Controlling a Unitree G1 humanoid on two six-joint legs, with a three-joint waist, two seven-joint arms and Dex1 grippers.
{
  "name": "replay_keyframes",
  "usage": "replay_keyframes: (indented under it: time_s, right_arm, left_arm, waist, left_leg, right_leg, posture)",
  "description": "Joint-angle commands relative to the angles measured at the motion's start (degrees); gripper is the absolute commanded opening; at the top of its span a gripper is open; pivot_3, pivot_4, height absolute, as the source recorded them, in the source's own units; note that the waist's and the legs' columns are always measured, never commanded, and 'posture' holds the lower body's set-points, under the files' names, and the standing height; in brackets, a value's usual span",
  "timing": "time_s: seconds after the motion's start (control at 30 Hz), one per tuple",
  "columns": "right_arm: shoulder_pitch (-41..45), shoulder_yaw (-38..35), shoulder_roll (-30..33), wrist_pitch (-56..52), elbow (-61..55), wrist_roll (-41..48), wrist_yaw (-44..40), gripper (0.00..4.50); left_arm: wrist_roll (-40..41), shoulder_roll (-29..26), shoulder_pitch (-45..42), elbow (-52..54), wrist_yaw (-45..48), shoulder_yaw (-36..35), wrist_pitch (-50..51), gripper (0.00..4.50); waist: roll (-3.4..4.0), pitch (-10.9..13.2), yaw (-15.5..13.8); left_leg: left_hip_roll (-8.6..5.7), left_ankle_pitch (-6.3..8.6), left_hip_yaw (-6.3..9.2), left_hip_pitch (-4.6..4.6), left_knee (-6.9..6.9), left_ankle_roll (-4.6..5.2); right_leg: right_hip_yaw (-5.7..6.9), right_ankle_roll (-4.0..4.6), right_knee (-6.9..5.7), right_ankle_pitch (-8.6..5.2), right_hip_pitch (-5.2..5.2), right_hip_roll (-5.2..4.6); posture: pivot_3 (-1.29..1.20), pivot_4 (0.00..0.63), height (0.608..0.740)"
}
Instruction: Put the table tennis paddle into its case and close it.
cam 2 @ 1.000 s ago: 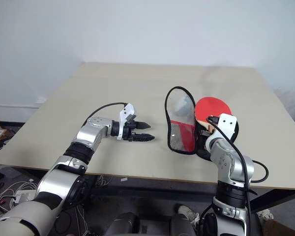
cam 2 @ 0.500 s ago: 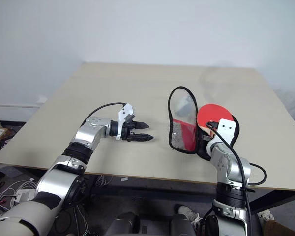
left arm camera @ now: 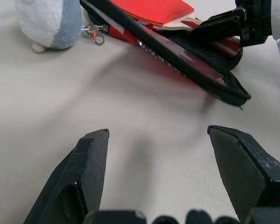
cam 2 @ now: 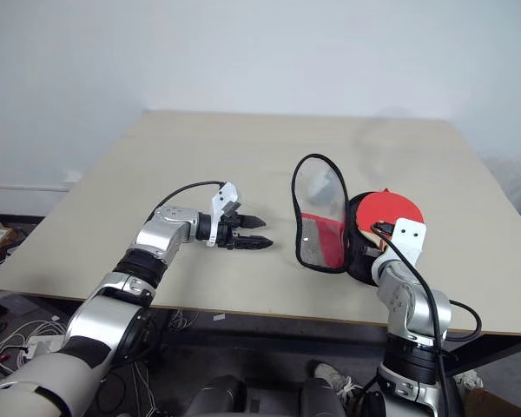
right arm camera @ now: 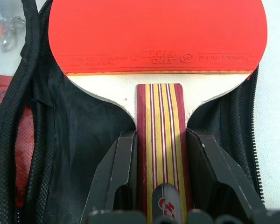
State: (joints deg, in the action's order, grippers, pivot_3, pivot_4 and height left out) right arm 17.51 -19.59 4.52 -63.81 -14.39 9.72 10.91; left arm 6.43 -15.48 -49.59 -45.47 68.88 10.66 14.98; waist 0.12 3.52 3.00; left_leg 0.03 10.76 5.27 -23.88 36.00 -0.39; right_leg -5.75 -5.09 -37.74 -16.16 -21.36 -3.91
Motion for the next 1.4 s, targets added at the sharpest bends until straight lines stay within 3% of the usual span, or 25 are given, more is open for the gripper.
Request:
replay_keyframes:
  time_s: [0.03,0.43,0.83,1.2,1.4]
  right_arm:
    - [1.64,1.83,-1.68,0.52,-1.04,-0.18,0.17,1.13]
    - [2.66,3.74,-1.93,1.17,1.31,-1.16,-0.56,1.13]
    - [2.08,-2.07,-4.56,-0.11,2.72,-2.67,5.0,1.13]
    - [2.17,-0.48,-3.95,-1.34,3.42,-3.09,4.67,1.13]
    - [3.03,-1.23,-3.84,-0.14,3.25,-2.72,4.71,3.18]
  left_arm:
    - [-0.17,-0.11,-1.89,0.51,0.27,-0.42,-1.1,3.58]
    - [0.17,-0.54,-1.63,0.96,-0.45,-0.96,-0.63,3.58]
    - [0.22,-0.48,-0.53,2.05,-0.54,-0.65,-0.41,3.58]
    - [0.24,-0.15,-0.77,1.69,-0.62,-0.65,-0.57,3.58]
    - [0.22,-0.36,-0.54,1.87,-0.63,-0.69,-0.71,3.58]
  waist:
    - [0.0,0.0,0.1]
    - [0.0,0.0,0.09]
    - [-0.12,-0.07,-0.12]
    - [-0.14,-0.08,-0.09]
    - [-0.14,-0.08,-0.09]
  left_leg:
    - [0.01,0.0,0.0,0.02,-0.01,0.0]
    - [0.03,0.0,-0.01,0.04,-0.03,0.0]
    - [0.02,0.0,0.05,0.11,0.0,0.0]
    - [0.01,0.0,0.09,0.11,0.0,0.0]
    - [0.01,0.0,0.09,0.12,0.01,0.0]
  right_leg:
    - [0.0,0.0,0.0,0.0,0.0,0.01]
    - [-0.01,0.11,-0.01,0.06,0.01,0.03]
    - [0.05,0.1,0.01,0.06,0.14,0.01]
    - [0.09,0.1,0.02,0.06,0.16,0.0]
    - [0.09,0.1,0.01,0.06,0.16,0.0]
  posture:
    - [0.0,0.0,0.74]
    - [0.0,0.0,0.74]
    - [0.0,0.0,0.74]
    - [0.0,0.0,0.74]
    - [0.0,0.0,0.74]
